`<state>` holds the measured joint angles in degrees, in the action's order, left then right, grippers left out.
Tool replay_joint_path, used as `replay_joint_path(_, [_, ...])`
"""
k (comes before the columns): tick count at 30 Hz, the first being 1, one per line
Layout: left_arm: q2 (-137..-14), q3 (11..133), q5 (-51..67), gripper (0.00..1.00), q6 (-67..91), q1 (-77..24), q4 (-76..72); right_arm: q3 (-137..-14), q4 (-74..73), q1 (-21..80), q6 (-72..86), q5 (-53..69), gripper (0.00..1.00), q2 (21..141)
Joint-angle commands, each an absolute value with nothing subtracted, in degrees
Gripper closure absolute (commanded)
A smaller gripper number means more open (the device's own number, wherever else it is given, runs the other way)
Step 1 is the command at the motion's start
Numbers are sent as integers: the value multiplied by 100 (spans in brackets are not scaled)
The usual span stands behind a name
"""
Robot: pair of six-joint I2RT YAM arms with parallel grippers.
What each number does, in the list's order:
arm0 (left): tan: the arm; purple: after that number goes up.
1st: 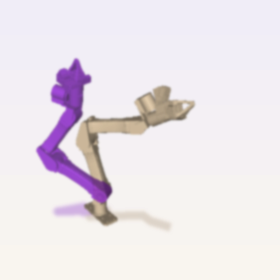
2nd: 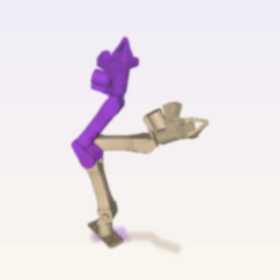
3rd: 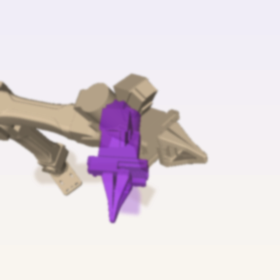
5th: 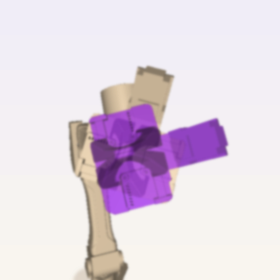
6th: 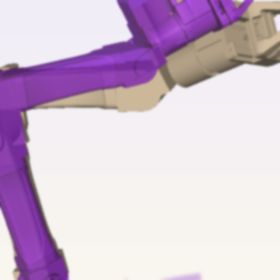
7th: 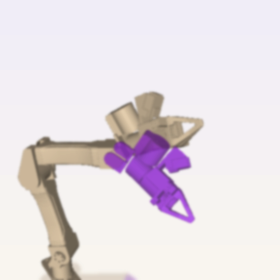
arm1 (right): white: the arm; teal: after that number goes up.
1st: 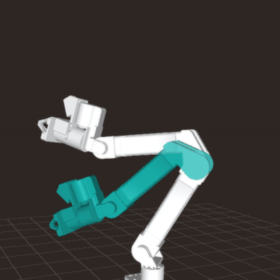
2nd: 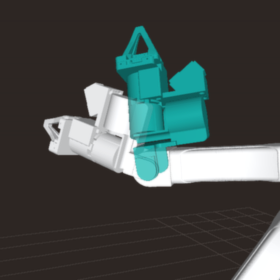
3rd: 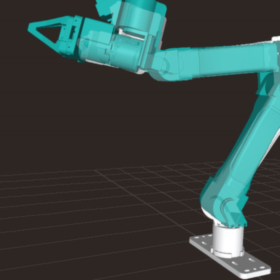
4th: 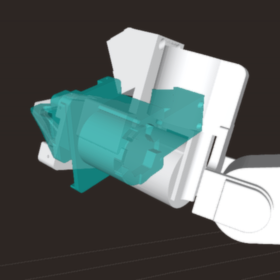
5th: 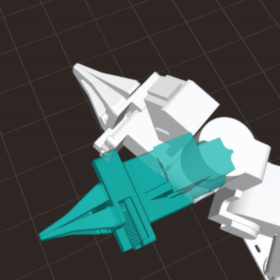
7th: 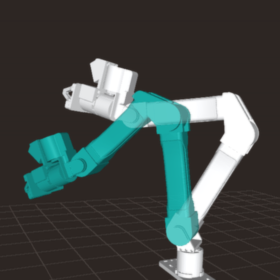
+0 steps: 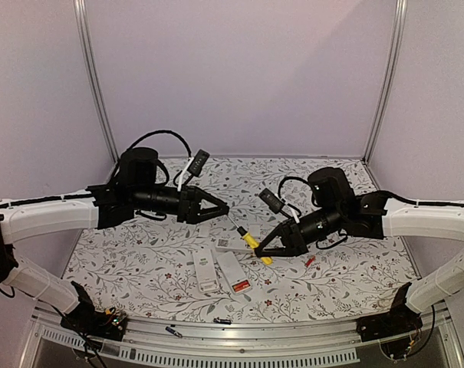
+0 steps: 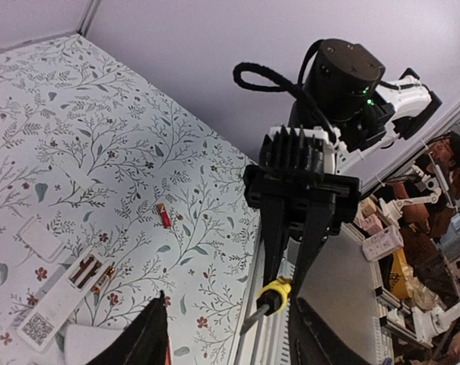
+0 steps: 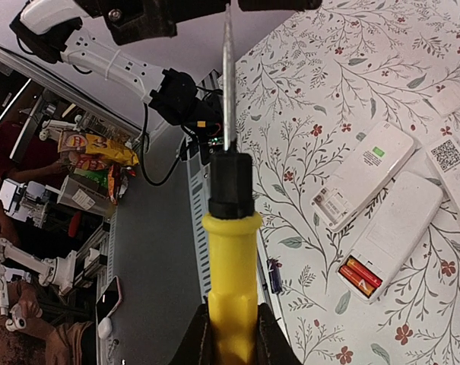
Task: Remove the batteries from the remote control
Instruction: Pass from the right arm to the left
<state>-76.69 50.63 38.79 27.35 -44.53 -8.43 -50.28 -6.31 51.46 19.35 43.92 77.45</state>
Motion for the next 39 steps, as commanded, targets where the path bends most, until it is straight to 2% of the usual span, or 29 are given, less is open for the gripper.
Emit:
replay_joint_path(1, [-7759, 5006, 4237, 55, 2839, -4510, -1027, -5194, -568, 5196, 1795, 4603, 100, 7859])
replay_joint_path(4, [-7765, 4980, 4289, 69, 2877, -4513, -1060, -5210, -555, 5198, 1785, 4577, 100, 7879])
replay_joint_path(7, [-7804, 4966, 4400, 76, 2909, -4509, -1096, -5225, -568, 5195, 1767, 4508, 100, 7892])
replay_joint_path(13, [-7945, 4970, 4559, 80, 2942, -4544, -1092, -5246, -544, 5196, 1748, 4438, 100, 7893])
replay_joint_path(22, [-7972, 4989, 4604, 100, 2951, -4566, -1127, -5226, -532, 5194, 1724, 4363, 100, 7905])
replay_joint_path(24, [-7955, 4956, 4652, 100, 3008, -4565, -1222, -5197, -492, 5190, 1736, 4308, 99, 7903])
replay_joint_path(26, [-7910, 4904, 4671, 100, 3093, -4563, -1347, -5137, -373, 5171, 1777, 4221, 91, 7864])
replay_joint_path(28, [-7842, 4856, 4593, 100, 3175, -4562, -1432, -5027, -172, 5122, 1877, 4115, 75, 7775])
replay_joint_path(29, [-7795, 4827, 4531, 100, 3227, -4567, -1478, -4963, -63, 5082, 1933, 4035, 59, 7681])
replay_joint_path(30, [-7744, 4786, 4430, 100, 3296, -4569, -1560, -4887, 116, 5055, 2042, 3899, 46, 7609])
replay_joint_path(32, [-7615, 4685, 4171, 100, 3501, -4556, -1781, -4707, 432, 5020, 2215, 3518, 25, 7354])
replay_joint_path(33, [-7552, 4632, 4003, 100, 3613, -4553, -1913, -4584, 620, 5012, 2396, 3294, 19, 7261])
replay_joint_path(36, [-7358, 4442, 3517, 100, 4039, -4553, -2500, -4194, 1484, 5001, 2889, 2688, 6, 6893])
replay_joint_path(39, [-7165, 4163, 3168, 100, 4499, -4559, -3239, -3717, 2421, 5005, 3598, 2164, 4, 6553])
